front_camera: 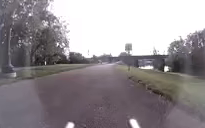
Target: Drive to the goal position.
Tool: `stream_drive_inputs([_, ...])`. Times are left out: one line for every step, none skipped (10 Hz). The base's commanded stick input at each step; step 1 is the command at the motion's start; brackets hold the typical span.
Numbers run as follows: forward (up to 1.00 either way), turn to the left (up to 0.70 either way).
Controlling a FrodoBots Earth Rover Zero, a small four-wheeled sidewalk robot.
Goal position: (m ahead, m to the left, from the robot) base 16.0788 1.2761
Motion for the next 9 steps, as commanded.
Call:
stream_drive_inputs([0.70,0.00])
stream_drive_inputs([0.70,0.00])
stream_drive_inputs([0.70,0.00])
stream_drive_inputs([0.70,0.00])
stream_drive_inputs([0.70,0.00])
stream_drive_inputs([0.70,0.00])
stream_drive_inputs([0.70,0.00])
stream_drive_inputs([0.70,0.00])
stream_drive_inputs([0.70,0.00])
